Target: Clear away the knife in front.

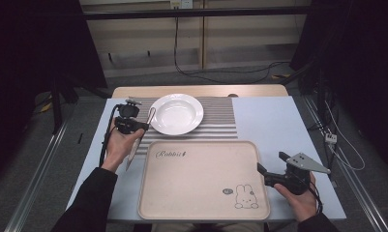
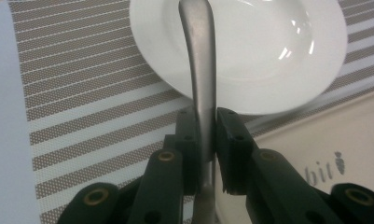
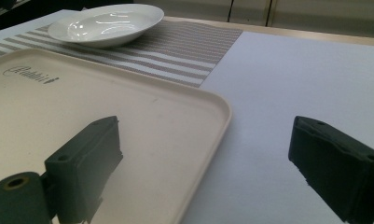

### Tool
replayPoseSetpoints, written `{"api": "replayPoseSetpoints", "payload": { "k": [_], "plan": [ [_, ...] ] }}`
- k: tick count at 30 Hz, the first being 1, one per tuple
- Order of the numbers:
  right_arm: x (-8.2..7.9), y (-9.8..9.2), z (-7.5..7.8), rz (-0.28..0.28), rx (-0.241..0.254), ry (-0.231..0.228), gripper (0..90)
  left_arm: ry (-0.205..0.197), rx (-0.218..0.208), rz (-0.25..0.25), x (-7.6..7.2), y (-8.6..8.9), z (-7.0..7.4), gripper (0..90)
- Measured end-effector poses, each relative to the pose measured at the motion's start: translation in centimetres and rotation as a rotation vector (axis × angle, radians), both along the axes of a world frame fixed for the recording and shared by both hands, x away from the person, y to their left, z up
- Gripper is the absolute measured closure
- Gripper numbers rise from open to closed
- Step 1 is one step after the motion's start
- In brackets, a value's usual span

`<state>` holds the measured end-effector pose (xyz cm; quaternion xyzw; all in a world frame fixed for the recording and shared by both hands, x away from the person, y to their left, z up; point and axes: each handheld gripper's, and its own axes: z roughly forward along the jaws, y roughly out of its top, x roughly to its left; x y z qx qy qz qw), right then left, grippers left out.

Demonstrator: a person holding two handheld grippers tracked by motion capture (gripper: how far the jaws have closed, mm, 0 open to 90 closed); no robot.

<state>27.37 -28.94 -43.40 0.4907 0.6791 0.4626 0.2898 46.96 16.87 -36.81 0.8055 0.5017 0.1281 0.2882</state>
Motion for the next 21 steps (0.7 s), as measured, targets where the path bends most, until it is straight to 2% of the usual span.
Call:
{"api": "replayPoseSetpoints", "payload": {
  "k": [5,7,10,12,16,21],
  "plan": [
    [0.0,0.0,0.0,0.002,-0.001,-0.001,8.7,-0.017,0.015,-0.022,-1.0,-0.7,0.1,79.8],
    [0.0,0.0,0.0,0.001,0.000,0.000,8.7,-0.014,0.004,-0.030,-1.4,-0.7,0.2,79.8],
    [0.0,0.0,0.0,-0.001,-0.003,-0.001,8.7,-0.013,0.008,-0.037,-1.9,-0.9,0.2,79.8],
    [0.0,0.0,0.0,-0.002,-0.003,0.000,8.7,-0.005,-0.006,-0.046,-2.3,-0.9,0.1,79.8],
    [0.0,0.0,0.0,-0.001,-0.004,0.001,8.7,-0.001,-0.012,-0.054,-3.2,-1.1,-0.1,79.8],
    [0.0,0.1,0.0,0.000,-0.006,0.000,8.7,0.024,-0.016,-0.060,-4.1,-1.8,-0.5,79.8]
  ]
}}
